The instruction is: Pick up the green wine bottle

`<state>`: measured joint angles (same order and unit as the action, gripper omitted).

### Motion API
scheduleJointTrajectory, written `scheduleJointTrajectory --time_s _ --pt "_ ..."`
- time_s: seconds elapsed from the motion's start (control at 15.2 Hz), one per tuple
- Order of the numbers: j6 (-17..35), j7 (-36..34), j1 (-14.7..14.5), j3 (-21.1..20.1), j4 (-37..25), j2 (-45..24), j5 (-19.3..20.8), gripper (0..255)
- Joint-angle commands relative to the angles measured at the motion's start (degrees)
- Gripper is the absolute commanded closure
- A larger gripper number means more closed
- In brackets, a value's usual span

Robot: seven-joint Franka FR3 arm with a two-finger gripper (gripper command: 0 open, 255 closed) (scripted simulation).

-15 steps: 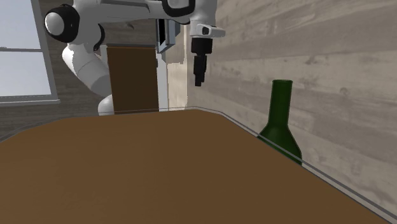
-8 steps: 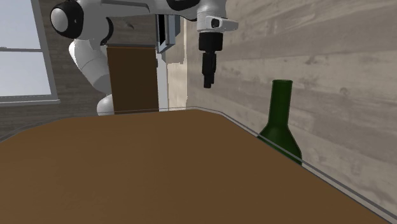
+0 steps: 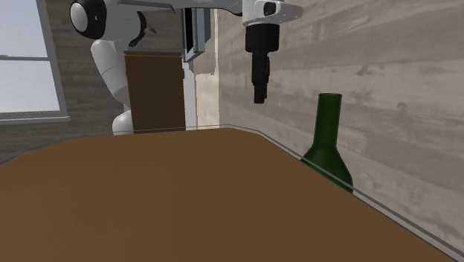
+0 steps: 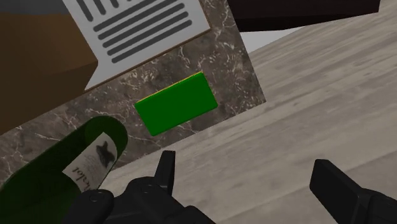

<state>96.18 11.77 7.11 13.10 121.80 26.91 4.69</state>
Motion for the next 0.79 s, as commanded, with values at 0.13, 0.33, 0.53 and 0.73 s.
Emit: scheduleJointTrajectory --time_s 0.13,0.33,0.53,0.73 --pt "1.01 3.81 1.08 3.47 -6.14 -5.62 0.52 0" --pt "1.66 6.64 1.78 5.98 -11.16 -10.22 0.11 0" --pt "1.96 9.62 2.58 8.47 -16.75 -15.15 -0.96 0" --pt "1.83 12.76 3.60 10.91 -23.02 -20.50 -2.76 0"
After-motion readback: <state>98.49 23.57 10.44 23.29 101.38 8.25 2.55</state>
